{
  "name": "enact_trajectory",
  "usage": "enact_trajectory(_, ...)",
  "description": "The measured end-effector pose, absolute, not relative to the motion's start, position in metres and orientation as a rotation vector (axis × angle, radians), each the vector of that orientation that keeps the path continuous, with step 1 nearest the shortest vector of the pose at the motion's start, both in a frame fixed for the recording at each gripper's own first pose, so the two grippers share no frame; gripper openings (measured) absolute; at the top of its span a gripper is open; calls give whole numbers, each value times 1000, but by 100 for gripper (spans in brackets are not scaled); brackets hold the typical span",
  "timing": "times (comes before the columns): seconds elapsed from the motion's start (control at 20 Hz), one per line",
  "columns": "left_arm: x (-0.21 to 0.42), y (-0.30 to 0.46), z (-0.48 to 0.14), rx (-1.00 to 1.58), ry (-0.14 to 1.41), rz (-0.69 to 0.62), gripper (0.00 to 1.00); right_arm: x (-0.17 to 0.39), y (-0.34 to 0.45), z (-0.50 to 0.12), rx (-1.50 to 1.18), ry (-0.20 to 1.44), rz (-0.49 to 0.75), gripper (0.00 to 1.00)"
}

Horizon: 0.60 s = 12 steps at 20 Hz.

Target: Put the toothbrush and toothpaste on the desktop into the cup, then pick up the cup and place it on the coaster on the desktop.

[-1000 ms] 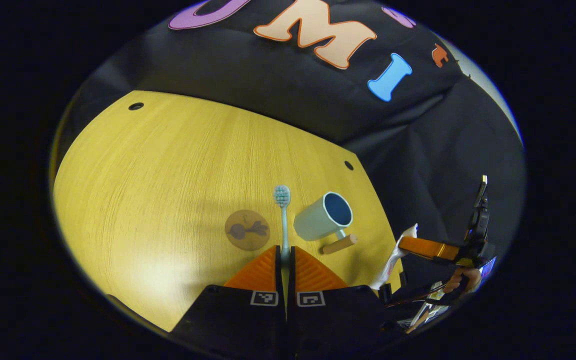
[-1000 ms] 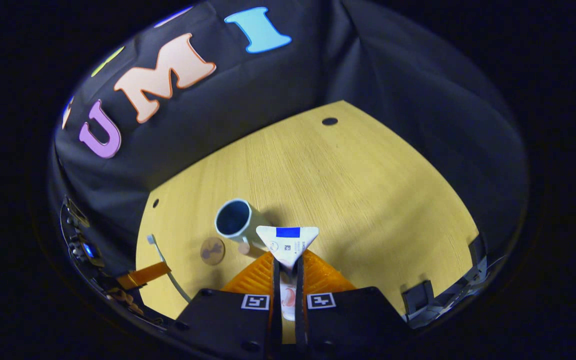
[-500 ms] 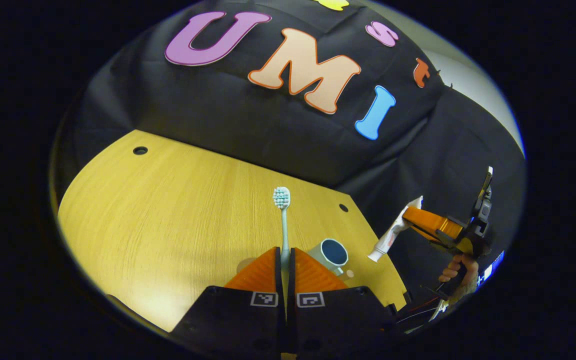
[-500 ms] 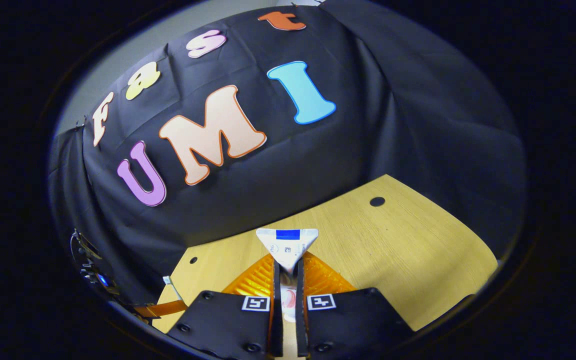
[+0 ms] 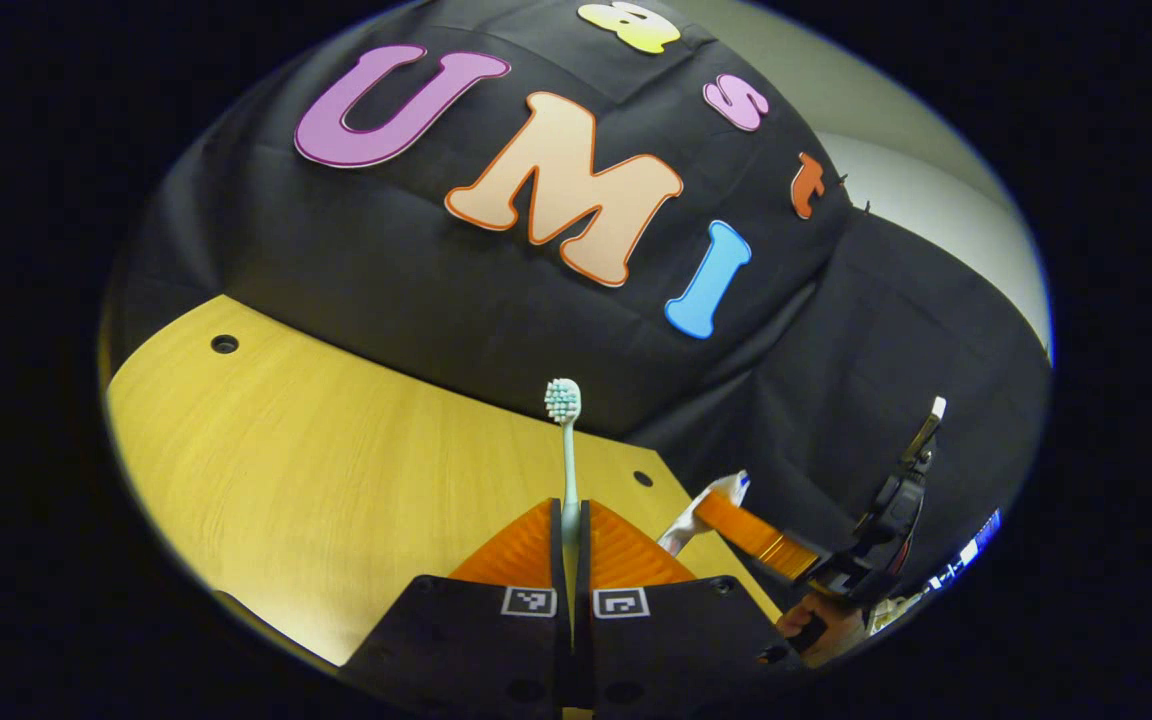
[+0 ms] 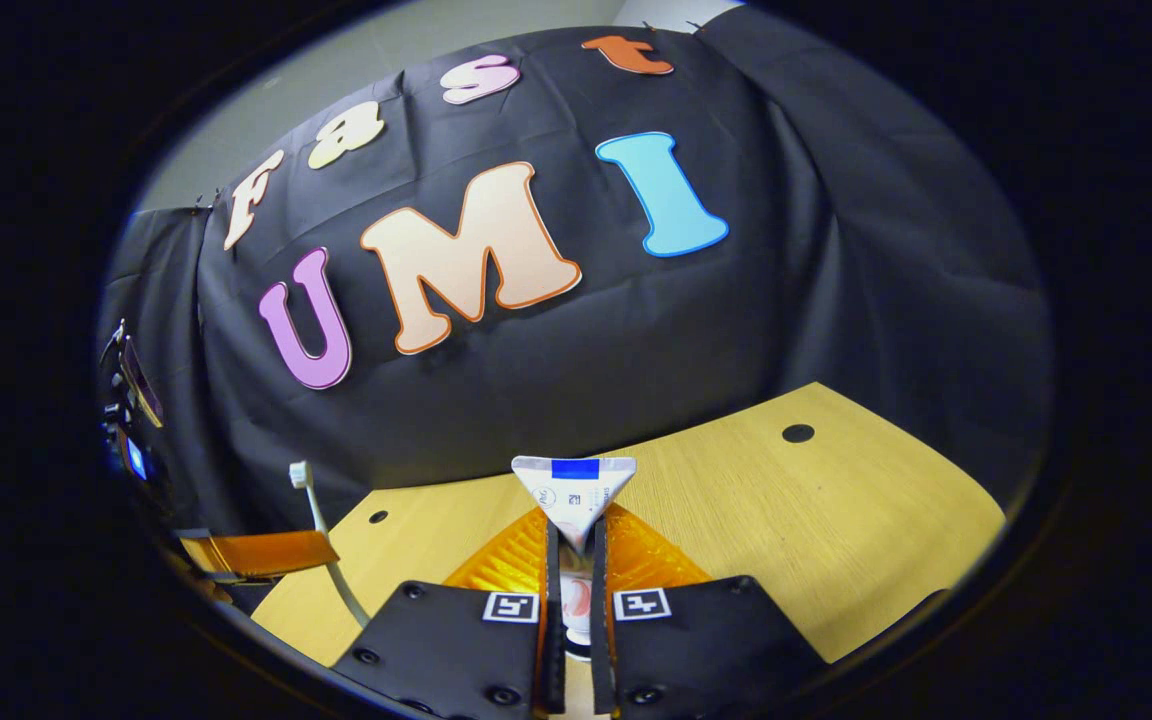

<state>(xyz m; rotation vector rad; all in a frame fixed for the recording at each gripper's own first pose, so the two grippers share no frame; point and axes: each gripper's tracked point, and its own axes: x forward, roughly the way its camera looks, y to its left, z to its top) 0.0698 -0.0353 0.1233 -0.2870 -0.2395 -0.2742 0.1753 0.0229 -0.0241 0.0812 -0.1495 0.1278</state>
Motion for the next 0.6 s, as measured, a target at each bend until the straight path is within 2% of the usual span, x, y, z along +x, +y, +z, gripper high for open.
enact_trajectory(0.4,125,-76,143,-221,-353,-368,0,195,21,-56,94,-147,74,13)
enact_trajectory(0.6,150,-93,119,-177,-319,-396,0,198,16,-76,111,-129,59,13)
